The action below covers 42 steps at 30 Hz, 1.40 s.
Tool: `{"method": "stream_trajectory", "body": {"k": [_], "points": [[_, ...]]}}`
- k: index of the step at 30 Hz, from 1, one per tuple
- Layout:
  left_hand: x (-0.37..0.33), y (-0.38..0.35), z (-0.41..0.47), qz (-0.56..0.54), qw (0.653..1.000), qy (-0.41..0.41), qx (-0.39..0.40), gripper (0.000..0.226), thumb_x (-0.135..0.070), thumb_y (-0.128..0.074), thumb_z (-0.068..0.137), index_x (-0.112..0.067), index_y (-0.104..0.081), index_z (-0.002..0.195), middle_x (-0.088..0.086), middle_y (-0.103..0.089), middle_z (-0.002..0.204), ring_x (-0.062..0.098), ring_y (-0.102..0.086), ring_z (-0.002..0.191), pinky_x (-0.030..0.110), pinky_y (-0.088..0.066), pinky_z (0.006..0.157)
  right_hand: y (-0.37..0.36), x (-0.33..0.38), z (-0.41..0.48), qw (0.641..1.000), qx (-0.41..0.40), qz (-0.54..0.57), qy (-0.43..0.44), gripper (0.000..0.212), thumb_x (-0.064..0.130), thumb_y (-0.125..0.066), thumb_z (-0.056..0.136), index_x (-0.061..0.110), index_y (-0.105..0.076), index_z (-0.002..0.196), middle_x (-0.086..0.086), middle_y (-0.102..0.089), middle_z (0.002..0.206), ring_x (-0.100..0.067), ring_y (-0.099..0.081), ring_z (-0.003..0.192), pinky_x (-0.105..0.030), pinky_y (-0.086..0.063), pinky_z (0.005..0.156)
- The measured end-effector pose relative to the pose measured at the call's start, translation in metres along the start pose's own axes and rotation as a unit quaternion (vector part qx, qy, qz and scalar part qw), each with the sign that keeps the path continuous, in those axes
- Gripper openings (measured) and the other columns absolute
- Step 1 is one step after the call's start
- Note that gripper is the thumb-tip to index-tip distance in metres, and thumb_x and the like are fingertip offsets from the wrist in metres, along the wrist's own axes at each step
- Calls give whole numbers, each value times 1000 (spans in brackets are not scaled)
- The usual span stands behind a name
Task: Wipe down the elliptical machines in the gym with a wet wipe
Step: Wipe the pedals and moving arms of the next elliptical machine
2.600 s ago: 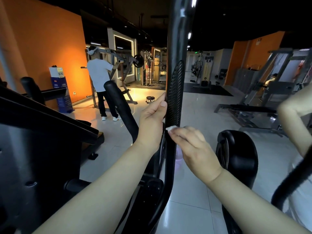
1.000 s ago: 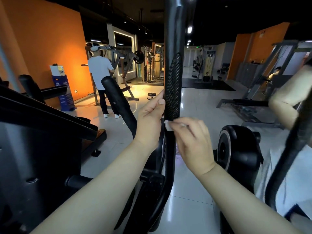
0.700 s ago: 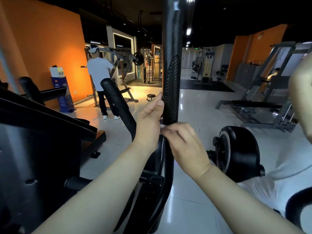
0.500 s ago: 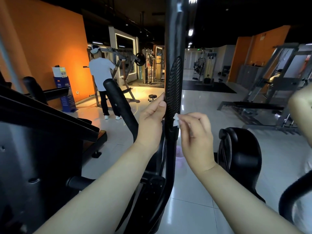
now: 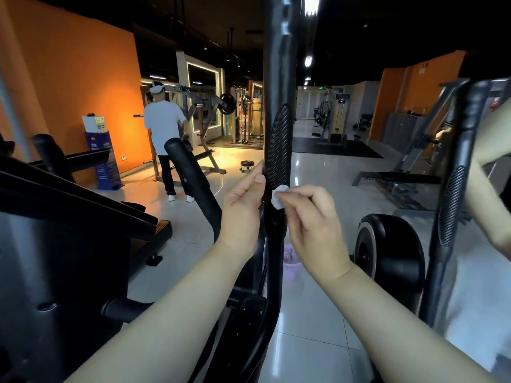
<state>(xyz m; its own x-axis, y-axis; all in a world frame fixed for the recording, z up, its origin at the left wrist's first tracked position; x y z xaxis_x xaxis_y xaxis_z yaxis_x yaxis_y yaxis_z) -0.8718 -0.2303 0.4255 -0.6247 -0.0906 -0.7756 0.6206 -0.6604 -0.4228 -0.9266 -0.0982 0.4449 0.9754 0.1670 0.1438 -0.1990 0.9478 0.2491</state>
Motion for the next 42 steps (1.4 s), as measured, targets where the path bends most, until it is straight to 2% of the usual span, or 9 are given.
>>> {"method": "stream_trajectory", "body": {"k": [5,8,11,17,21,28,33,38,42], "points": [[1,2,0,23,1000,-1,-14,35,-5,-44,106,-8,-58,137,4,-67,133,21,-59,130,34,-44,113,23,-24,14,987,-100,39,-116,15,-3,-65,95,4,-73,105,1,-54,105,6,-55,103,-10,-41,93],[2,7,3,18,999,11,-25,39,-10,-49,105,-2,-55,143,14,-58,145,27,-50,140,48,-34,121,1,2,4,998,-33,39,-46,15,0,-62,96,2,-73,105,-8,-61,106,-18,-62,101,-22,-48,92],[-3,3,7,19,1000,4,-14,41,-13,-51,105,-4,-53,145,11,-57,147,23,-48,142,48,-31,123,-5,11,5,999,15,9,31,17,-1,-62,96,0,-74,108,-13,-65,105,-31,-63,97,-27,-48,92],[-19,-13,19,4,999,-37,-4,37,-7,-45,107,-13,-57,142,9,-62,141,20,-54,136,43,-35,121,15,1,41,996,-65,45,-46,18,-2,-62,96,3,-73,110,-8,-60,109,-25,-62,102,-28,-51,93],[-19,-16,21,-7,999,-53,12,39,-12,-48,107,-9,-55,145,13,-61,142,29,-53,138,51,-34,121,2,21,37,999,-7,6,50,19,2,-61,96,0,-73,110,-12,-65,107,-28,-62,100,-18,-43,97],[-27,-21,14,-36,997,-50,36,33,-3,-41,106,-14,-64,127,1,-77,112,11,-72,106,18,-55,84,20,9,58,997,-67,37,-29,18,9,-60,99,7,-72,111,-2,-60,108,-20,-60,101,-19,-47,93],[-25,-14,15,-21,999,-32,34,38,2,-41,105,-4,-59,137,8,-75,118,19,-70,111,22,-56,86,1,28,47,997,15,-22,68,22,2,-66,93,3,-73,114,-9,-63,108,-24,-59,101,-17,-46,91],[-27,-16,16,12,998,-42,42,36,-15,-45,107,-11,-60,139,4,-71,129,14,-66,118,26,-55,93,40,10,90,992,-112,30,-41,15,3,-64,97,6,-72,110,3,-53,109,-3,-54,104,-13,-42,94],[-27,-15,17,-1,999,-34,42,33,-9,-44,107,-10,-62,134,5,-73,125,14,-68,117,21,-55,87,20,35,84,998,-46,-7,45,16,4,-63,96,1,-73,108,-8,-63,103,-25,-60,99,-22,-46,91]]}}
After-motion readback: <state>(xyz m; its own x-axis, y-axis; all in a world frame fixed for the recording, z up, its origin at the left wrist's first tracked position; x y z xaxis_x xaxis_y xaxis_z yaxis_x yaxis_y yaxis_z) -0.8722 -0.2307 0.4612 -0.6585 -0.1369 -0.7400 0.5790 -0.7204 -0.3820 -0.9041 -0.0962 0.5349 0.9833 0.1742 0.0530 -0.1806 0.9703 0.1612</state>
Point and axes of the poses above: each hand's wrist, its own z-axis towards the middle knuckle, its own y-axis out of the back of the hand, x = y × z, the point moved 10 cm from there along z, towards the middle knuckle
